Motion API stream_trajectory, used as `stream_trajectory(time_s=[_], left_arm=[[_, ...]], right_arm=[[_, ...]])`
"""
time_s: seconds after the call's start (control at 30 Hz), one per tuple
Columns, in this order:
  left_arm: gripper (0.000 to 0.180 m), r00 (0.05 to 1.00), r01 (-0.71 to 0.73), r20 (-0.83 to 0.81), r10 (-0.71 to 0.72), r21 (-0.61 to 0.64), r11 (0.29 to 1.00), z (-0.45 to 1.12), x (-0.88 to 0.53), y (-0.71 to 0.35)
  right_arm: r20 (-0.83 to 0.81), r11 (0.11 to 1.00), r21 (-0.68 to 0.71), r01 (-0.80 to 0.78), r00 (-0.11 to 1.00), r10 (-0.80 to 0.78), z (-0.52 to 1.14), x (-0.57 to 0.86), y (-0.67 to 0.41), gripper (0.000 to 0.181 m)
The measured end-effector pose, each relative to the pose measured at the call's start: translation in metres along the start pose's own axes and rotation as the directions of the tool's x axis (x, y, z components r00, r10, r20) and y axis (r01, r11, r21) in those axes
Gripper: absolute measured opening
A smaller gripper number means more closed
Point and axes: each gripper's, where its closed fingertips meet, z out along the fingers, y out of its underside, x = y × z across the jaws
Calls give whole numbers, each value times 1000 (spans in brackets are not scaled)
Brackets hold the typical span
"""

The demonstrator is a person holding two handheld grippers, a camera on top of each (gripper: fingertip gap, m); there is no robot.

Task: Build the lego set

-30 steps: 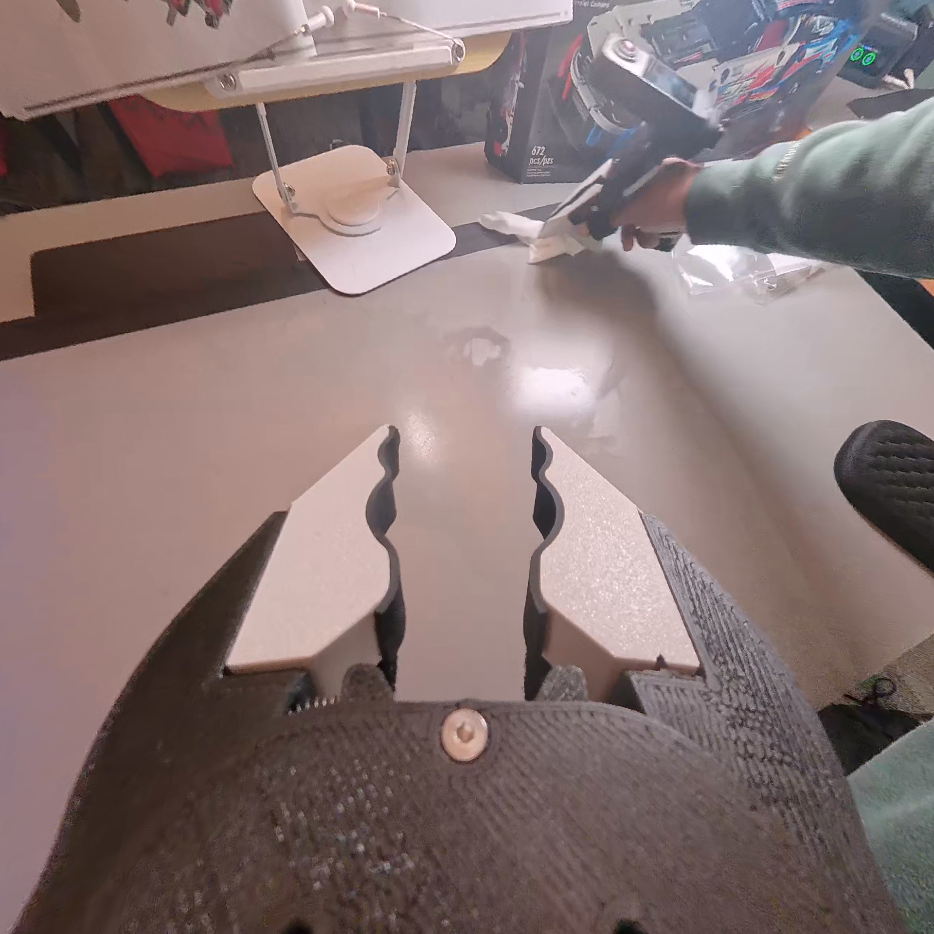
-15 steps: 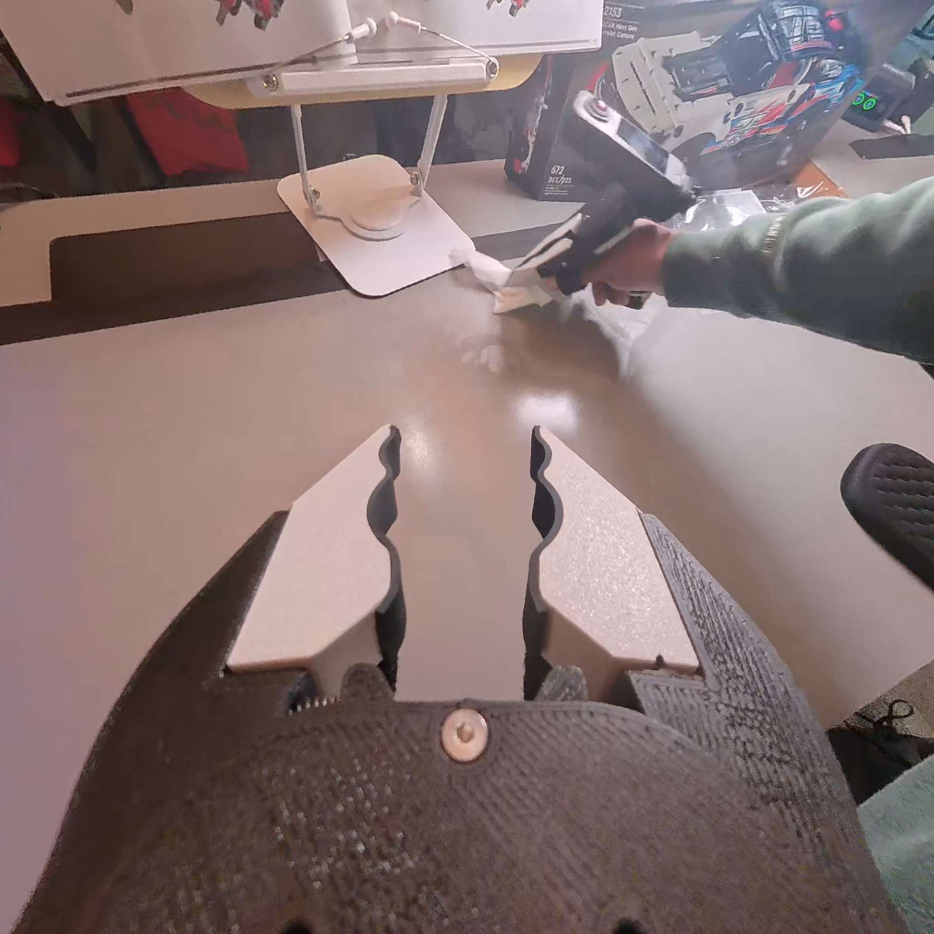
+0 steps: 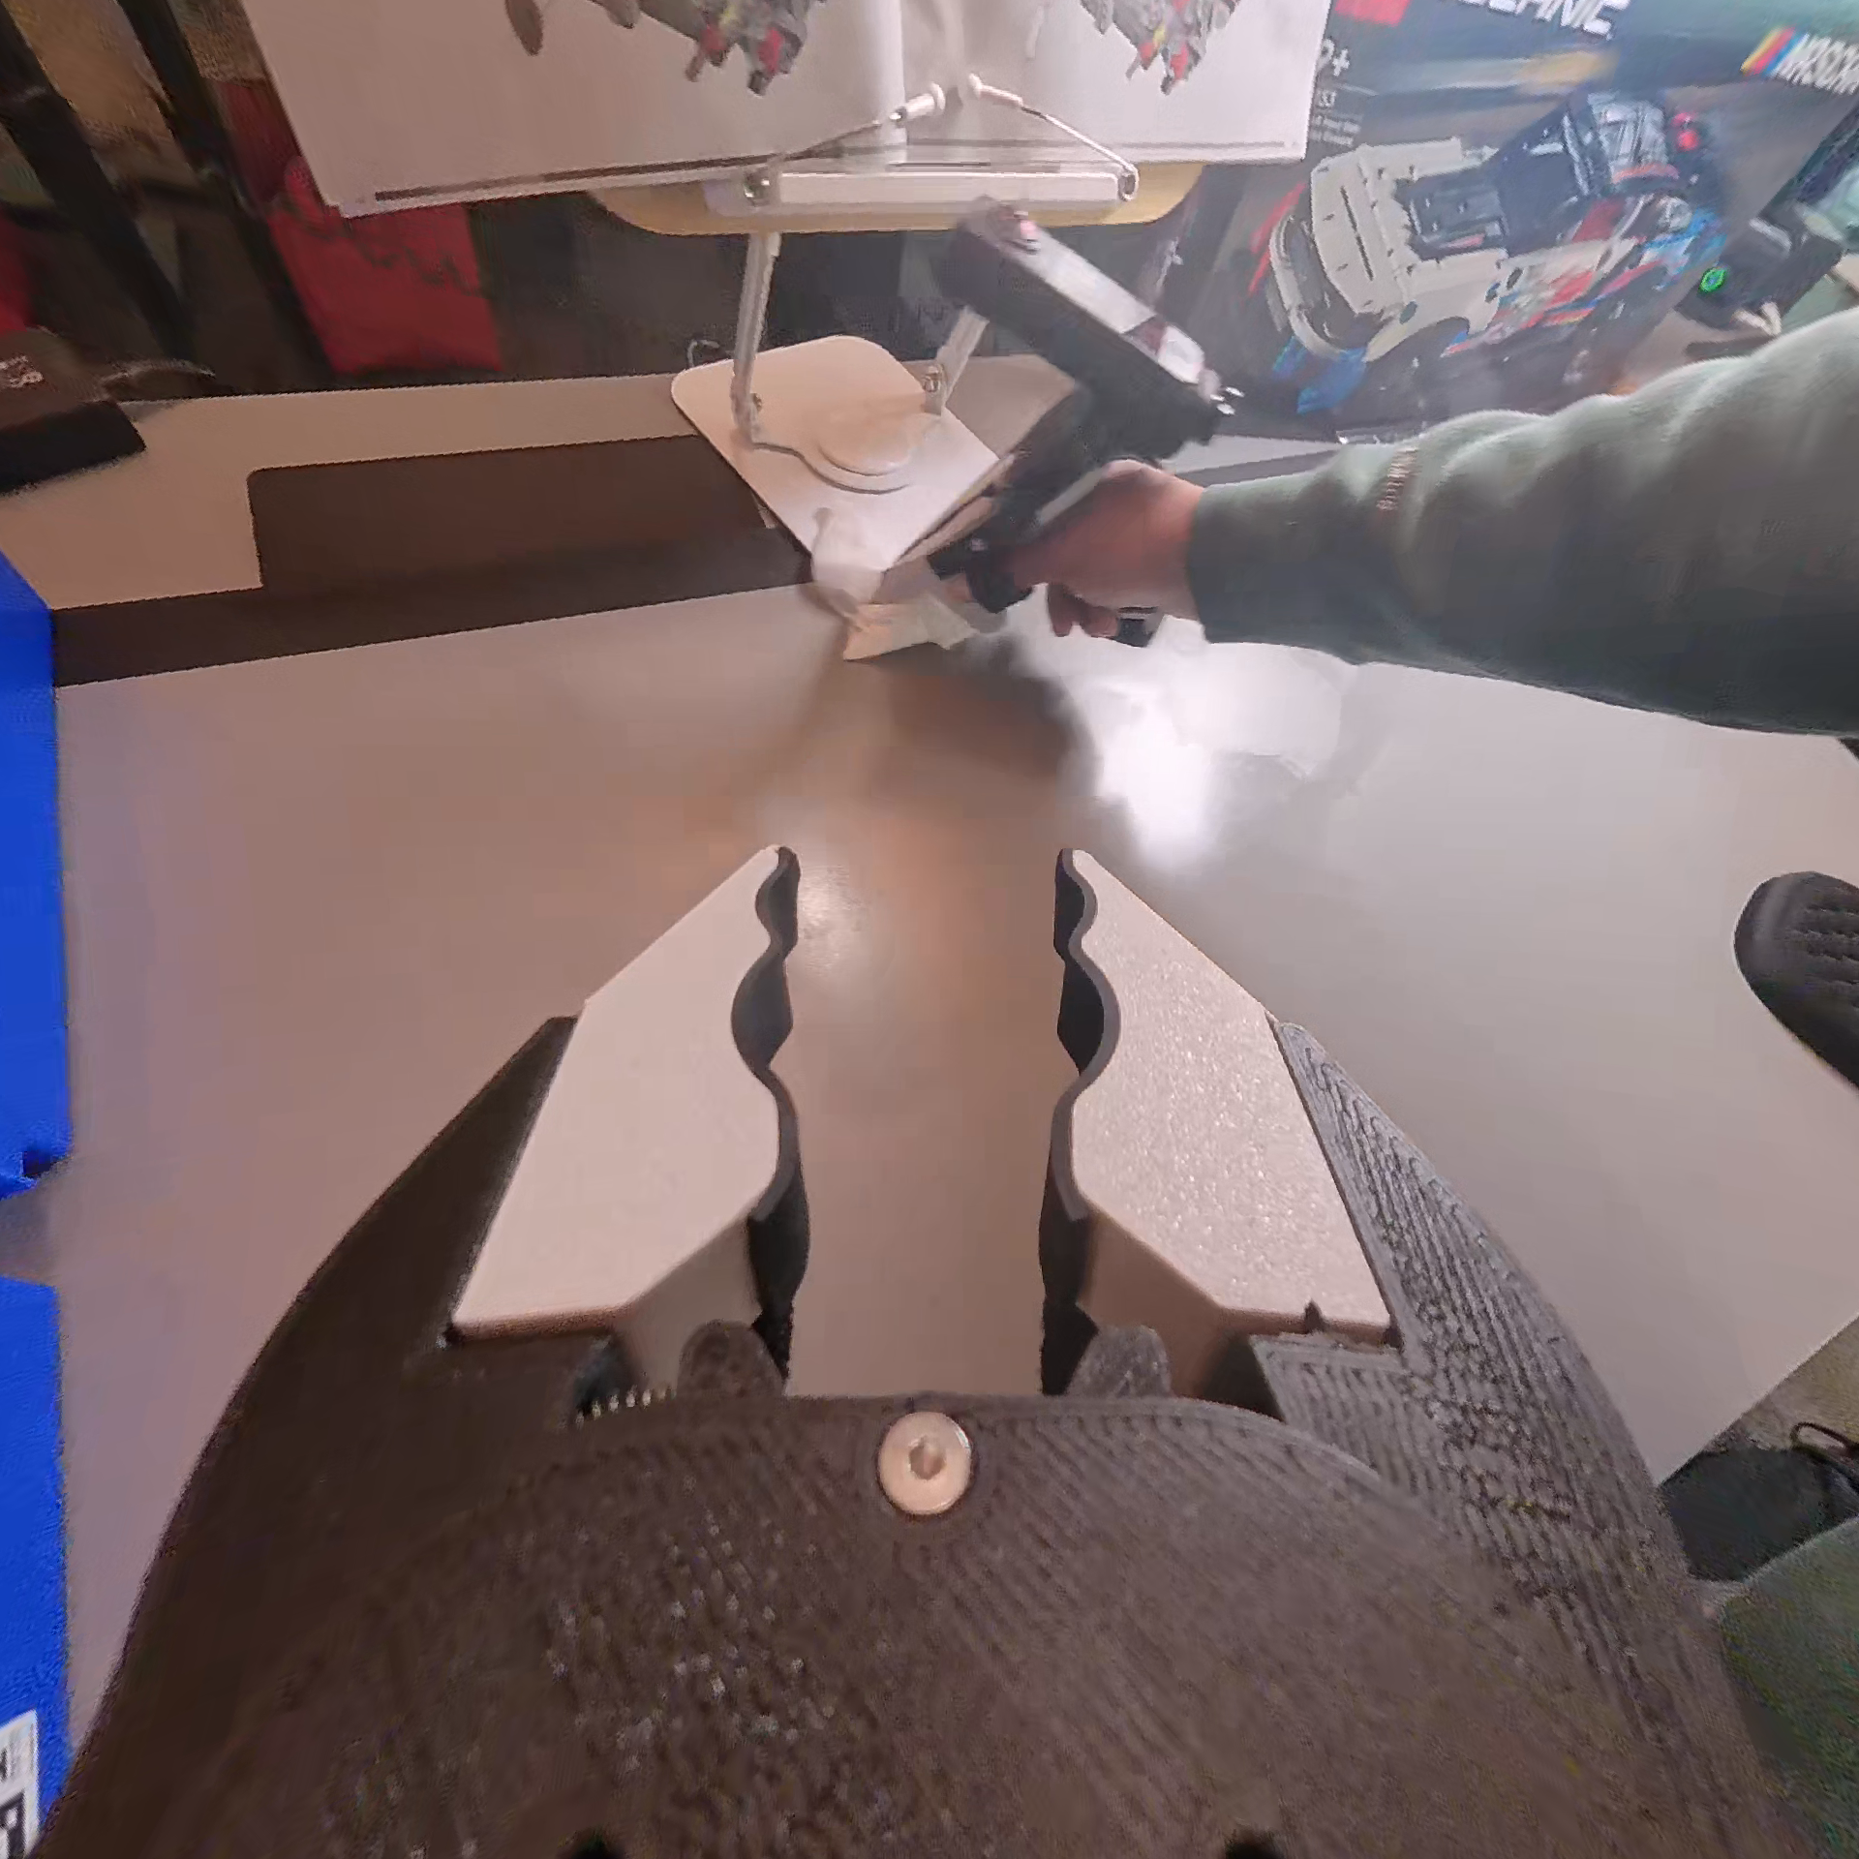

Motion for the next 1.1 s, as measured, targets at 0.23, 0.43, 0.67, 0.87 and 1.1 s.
stream_trajectory(time_s=[0.23,0.43,0.67,0.87,1.1], left_arm=[[50,999,13,-41,-14,-4,1000,-9,-69,14],[50,1000,18,-16,-18,38,999,-25,-125,6],[50,1000,11,7,-11,68,998,-33,-161,-1],[49,1000,8,0,-9,78,997,-33,-160,-3],[49,1000,16,4,-17,99,995,-37,-143,-8]], right_arm=[[-147,984,43,-172,973,176,0,43,-9,0],[-242,992,37,-119,962,124,4,26,-13,0],[-276,995,39,-88,956,95,2,23,-10,0],[-289,994,16,-108,951,108,-6,28,0,0],[-296,989,52,-136,944,145,-11,27,7,0]])
